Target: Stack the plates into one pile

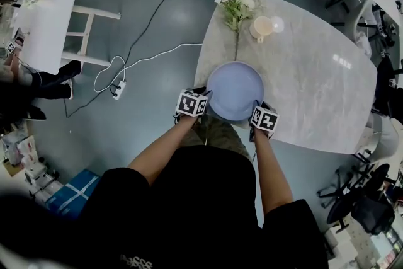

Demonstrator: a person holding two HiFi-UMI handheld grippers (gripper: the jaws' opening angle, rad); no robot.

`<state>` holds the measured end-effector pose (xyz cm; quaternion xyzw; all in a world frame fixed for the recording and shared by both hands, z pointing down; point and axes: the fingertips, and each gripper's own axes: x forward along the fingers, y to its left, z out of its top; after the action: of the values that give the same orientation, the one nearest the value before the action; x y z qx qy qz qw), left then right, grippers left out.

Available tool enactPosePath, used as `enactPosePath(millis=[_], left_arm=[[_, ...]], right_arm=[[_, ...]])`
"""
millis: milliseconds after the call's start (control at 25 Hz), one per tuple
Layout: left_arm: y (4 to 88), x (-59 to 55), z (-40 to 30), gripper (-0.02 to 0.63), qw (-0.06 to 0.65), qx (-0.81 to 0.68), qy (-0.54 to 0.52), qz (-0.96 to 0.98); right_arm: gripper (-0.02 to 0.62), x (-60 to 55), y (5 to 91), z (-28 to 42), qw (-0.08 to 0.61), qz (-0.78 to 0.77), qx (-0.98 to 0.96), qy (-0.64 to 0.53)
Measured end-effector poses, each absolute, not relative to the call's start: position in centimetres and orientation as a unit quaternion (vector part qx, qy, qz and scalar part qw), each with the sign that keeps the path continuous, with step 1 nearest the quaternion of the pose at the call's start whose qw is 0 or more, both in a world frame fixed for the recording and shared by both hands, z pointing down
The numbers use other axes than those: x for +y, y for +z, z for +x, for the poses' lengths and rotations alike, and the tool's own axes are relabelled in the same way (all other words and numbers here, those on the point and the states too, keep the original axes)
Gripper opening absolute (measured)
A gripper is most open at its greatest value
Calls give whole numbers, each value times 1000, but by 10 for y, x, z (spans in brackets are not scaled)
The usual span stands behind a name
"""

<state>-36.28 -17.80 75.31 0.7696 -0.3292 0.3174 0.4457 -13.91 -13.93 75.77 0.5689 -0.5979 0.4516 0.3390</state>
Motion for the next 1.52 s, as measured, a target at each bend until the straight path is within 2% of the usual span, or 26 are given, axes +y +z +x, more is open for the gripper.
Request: enactPosePath(millis=[80,160,400,720,800,880,960,1280,1520], left_arm=[[748,-179,-365,135,450,-336,304,770],[741,-180,-372,135,456,-346,285,768],[718,-171,-396,132,461,-344,263,775],[645,-135,-411,36,432,-330,178,820],[626,-121,-414,19,437,-325,156,824],[603,-108,-418,17,442,-312,135,830],[581,-95,-421,17,438,-297,114,841],[543,-48,-399,17,376,-278,81,880],[507,-24,-399,17,315,-303,52,898]], right_arm=[[71,-138,756,-135,346,584,-584,445],[119,-133,754,-130,332,600,-572,449],[126,-117,732,-137,265,608,-593,457],[124,-75,659,-174,174,589,-642,459],[97,-68,635,-188,146,588,-654,453],[28,-60,607,-207,110,581,-668,452],[19,-49,583,-225,87,577,-678,447],[15,10,550,-225,67,592,-688,414],[14,11,514,-229,86,606,-730,303]])
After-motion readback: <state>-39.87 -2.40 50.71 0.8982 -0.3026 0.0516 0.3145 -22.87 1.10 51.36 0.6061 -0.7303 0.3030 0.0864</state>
